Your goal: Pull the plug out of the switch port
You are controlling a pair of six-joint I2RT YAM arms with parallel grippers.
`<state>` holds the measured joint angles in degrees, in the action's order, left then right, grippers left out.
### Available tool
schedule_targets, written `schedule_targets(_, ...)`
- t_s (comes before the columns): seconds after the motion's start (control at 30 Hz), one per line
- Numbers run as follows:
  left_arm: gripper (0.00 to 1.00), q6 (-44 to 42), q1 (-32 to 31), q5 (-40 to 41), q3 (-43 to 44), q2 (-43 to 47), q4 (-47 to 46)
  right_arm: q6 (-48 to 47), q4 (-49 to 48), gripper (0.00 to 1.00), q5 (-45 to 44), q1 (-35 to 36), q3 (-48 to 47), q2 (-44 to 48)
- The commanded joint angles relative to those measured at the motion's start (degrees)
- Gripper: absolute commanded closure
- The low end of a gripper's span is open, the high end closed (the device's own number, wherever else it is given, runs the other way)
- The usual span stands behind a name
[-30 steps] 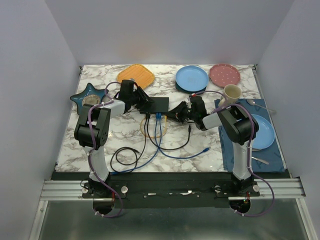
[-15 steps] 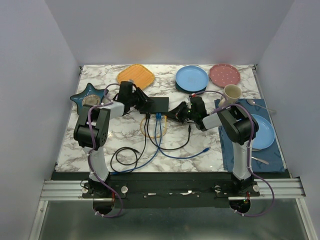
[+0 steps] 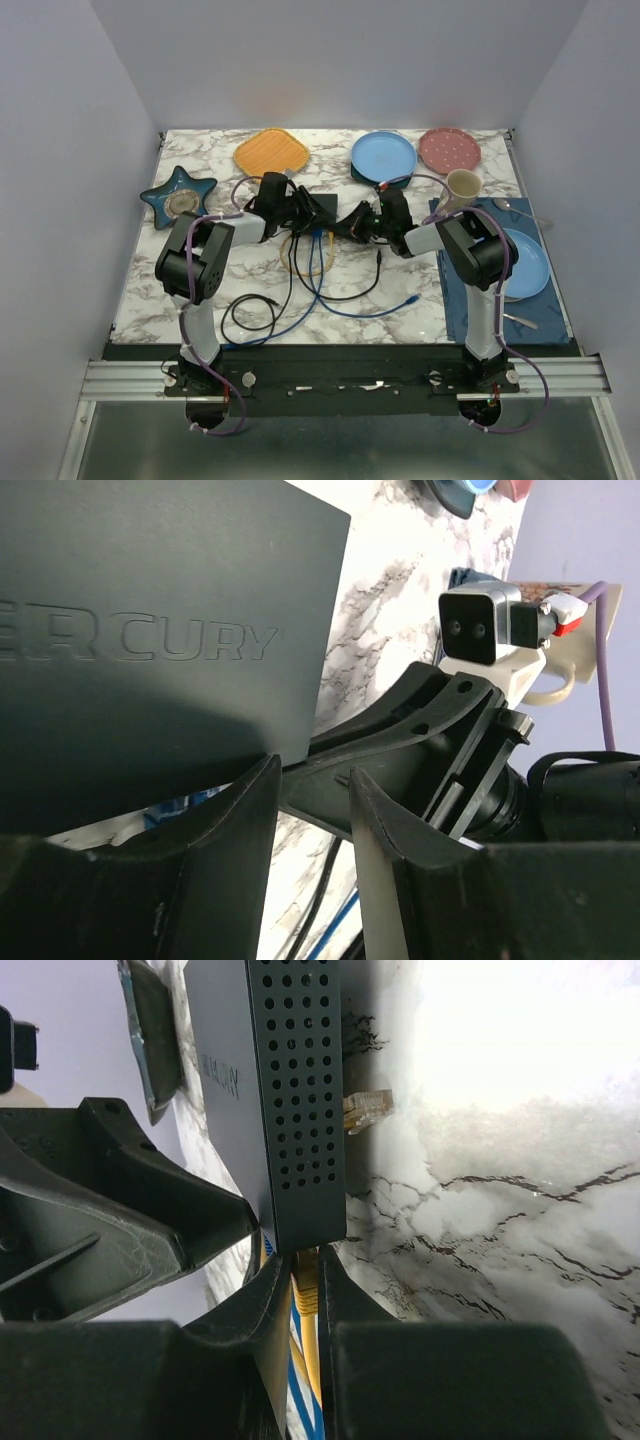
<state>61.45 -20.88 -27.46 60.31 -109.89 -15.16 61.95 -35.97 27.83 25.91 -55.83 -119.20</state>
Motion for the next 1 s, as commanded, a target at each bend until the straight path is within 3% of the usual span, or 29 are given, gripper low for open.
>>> schedule_targets(0.0,0.52,0.8,-0.2,-0.9,0.8,-3.0,0.0,-4.5,6.0,0.99,-1.6,-0.2,-0.5,0.7)
schedule_targets(0.73,0.52,-1.0,-0.4,1.3,-3.6,0.4,2.0,-5.8,6.8,0.99,-0.9,-0.2,-0.8,0.7)
schedule_targets(0.97,0.52,-0.6,-0.3,2.4,0.5,-3.1,3.9,-6.5,7.0,0.99,0.0,-0.2,0.4,1.7)
